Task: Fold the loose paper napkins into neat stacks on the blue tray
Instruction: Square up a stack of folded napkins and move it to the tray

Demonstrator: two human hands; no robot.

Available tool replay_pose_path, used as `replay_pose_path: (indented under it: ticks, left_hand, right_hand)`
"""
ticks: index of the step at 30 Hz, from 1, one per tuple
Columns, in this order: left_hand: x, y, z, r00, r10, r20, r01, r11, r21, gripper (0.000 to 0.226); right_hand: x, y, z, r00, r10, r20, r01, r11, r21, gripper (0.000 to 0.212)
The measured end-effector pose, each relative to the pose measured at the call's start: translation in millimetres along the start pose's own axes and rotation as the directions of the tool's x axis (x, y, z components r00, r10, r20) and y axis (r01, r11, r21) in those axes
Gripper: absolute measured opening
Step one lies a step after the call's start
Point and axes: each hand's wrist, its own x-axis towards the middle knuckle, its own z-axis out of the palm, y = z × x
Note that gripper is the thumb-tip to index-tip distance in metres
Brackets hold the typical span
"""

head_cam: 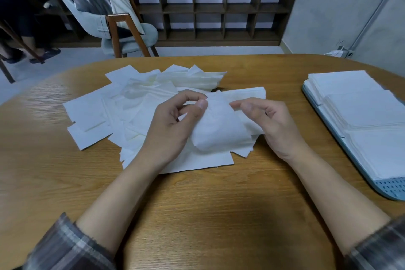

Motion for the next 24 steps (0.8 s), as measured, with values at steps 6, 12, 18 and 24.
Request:
replay_pose_path:
  ticks: [6,12,18,24]
  left_hand:
    - [-3.6,-3.7,11.5,1.0,0.008,-0.023,-0.006,0.995,0.095,0.019]
    - [-3.7,-1.3,12.8,0.983,-0.136,0.119,0.144,0.988,-0.061,0.068]
    - [-0.2,1.7,-0.1,0.985,-0.071,-0.155,0.068,0.997,-0.024,0.047]
    - [4.1,-0.9,-7.5,0.999,-0.038,-0.034,0.041,0.992,0.117,0.008]
  right_hand:
    - [-2.0,0.9,6.8,0.999,0.048,0.01,-0.048,0.999,0.015,0.011]
    - [4.0,6.8,0.2,0.966,0.131,-0.223,-0.091,0.979,0.184,0.013]
    - [4.4,5.5,-3.9,0.966,0.216,-0.139,-0.163,0.934,0.319,0.01]
    - [1.4,4.6,2.4,0.971,0.205,0.124,-0.229,0.944,0.238,0.038]
